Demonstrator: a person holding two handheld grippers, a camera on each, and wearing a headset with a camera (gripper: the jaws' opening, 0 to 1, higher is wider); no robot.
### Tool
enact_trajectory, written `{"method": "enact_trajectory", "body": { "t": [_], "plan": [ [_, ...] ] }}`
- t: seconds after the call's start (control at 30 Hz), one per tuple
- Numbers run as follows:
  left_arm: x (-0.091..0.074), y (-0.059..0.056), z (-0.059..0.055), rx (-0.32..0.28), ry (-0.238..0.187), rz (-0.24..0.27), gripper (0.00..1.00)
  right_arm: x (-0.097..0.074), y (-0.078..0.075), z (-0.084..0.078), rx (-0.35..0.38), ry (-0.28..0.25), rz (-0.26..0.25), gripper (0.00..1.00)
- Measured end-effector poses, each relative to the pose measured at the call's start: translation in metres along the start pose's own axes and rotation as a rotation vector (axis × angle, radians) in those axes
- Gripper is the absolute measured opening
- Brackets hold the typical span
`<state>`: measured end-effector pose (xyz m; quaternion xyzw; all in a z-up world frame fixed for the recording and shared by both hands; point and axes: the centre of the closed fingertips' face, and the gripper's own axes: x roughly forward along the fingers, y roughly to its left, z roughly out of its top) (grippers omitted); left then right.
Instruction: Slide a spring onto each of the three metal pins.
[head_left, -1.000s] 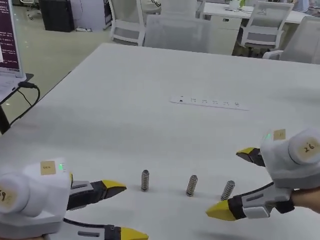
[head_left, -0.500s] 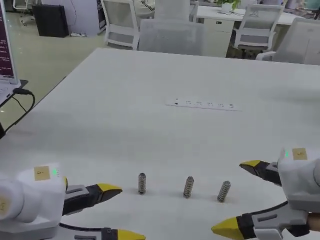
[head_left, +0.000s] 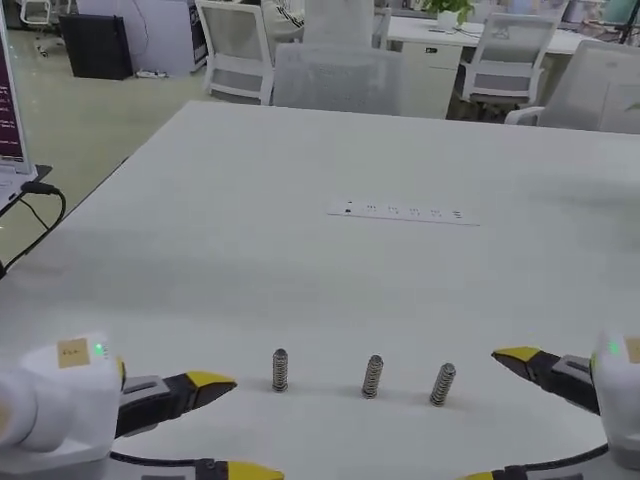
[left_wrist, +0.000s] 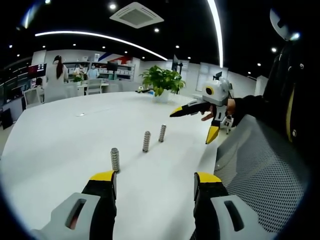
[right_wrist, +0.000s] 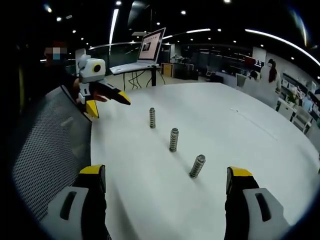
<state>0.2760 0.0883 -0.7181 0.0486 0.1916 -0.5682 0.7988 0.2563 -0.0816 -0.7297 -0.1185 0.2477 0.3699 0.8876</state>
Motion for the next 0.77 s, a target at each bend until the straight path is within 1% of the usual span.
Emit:
{"method": "enact_trajectory", "body": {
  "t": [0.13,0.23,0.3,0.33,0.47,0.77],
  "plan": [
    [-0.001,0.001,-0.002,-0.008,-0.005,0.009,0.58,-0.002,0.006,-0.001,0.022,-0.017,-0.004,1.00],
    [-0.002,0.002,-0.006,-0.018,-0.006,0.018,0.58,-0.001,0.006,-0.005,0.029,-0.003,-0.002,1.00],
    [-0.002,0.003,-0.007,-0.022,-0.008,0.023,0.58,-0.001,0.006,-0.004,0.037,-0.008,-0.003,1.00],
    [-0.002,0.004,-0.008,-0.025,-0.012,0.027,0.58,0.000,0.006,-0.004,0.045,-0.013,-0.003,1.00],
    [-0.003,0.006,-0.007,-0.033,-0.020,0.039,0.59,0.001,0.009,-0.008,0.045,0.003,0.001,1.00],
    [-0.003,0.011,-0.010,-0.035,-0.009,0.061,0.59,0.001,0.008,-0.010,0.060,0.003,-0.002,1.00]
  ]
}}
